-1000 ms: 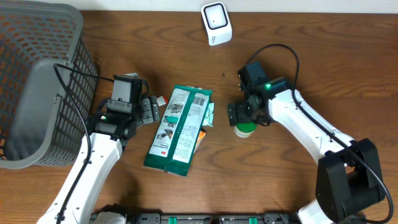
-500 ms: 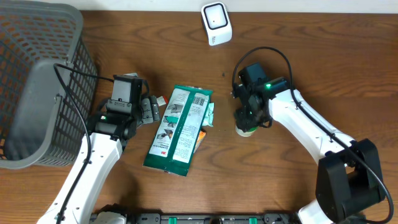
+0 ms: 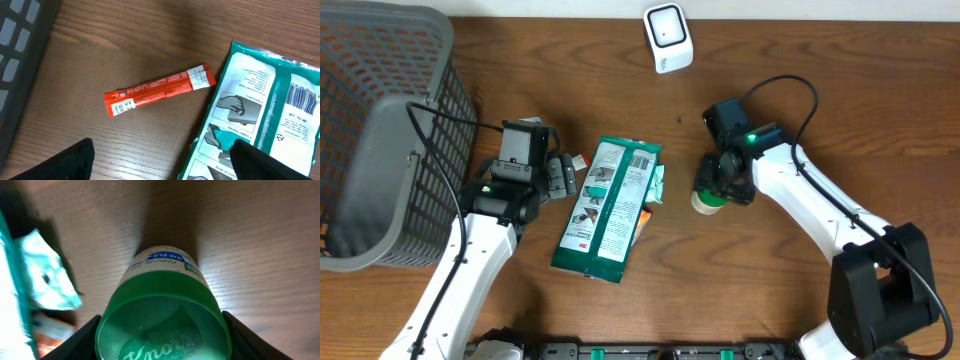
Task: Scan the item barcode
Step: 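Hold the jar upright above the table with the right gripper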
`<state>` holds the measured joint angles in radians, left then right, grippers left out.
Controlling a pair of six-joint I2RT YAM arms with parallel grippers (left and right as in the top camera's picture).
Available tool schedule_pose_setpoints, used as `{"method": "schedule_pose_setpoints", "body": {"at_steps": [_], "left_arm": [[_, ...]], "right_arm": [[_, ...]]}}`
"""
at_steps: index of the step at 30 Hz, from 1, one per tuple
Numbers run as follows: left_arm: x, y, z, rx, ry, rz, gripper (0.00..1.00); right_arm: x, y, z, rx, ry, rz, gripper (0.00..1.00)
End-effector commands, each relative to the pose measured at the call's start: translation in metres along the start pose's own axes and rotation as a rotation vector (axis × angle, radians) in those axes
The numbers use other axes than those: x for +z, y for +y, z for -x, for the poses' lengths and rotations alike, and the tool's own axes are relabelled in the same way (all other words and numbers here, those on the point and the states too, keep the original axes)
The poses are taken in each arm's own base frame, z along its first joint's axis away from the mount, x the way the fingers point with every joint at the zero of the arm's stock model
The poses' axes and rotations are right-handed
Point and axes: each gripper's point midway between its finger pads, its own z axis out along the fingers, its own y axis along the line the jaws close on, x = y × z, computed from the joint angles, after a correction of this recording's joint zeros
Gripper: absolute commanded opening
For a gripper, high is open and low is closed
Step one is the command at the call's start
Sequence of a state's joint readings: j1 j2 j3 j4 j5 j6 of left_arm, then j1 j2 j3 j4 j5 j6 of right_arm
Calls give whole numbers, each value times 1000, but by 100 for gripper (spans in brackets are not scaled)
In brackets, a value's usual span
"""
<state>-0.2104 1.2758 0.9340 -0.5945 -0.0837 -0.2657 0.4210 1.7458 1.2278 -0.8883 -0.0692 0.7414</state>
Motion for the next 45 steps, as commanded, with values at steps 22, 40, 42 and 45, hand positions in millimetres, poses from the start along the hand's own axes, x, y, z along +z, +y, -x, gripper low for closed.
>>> {"method": "schedule_pose_setpoints", "body": {"at_steps": [22, 40, 42, 45], "left_arm": [[-3, 0, 7, -12, -15, 0, 88], [-3, 0, 7, -11, -15, 0, 88], [-3, 0, 7, -11, -15, 0, 88], [-3, 0, 7, -12, -15, 0, 88]], "right_arm": [[1, 2, -6, -763, 31, 31, 56], [-4, 5, -2, -437, 35, 55, 92], [-4, 5, -3, -473, 37, 57, 89], [-3, 5, -6, -532, 48, 54, 79]]}}
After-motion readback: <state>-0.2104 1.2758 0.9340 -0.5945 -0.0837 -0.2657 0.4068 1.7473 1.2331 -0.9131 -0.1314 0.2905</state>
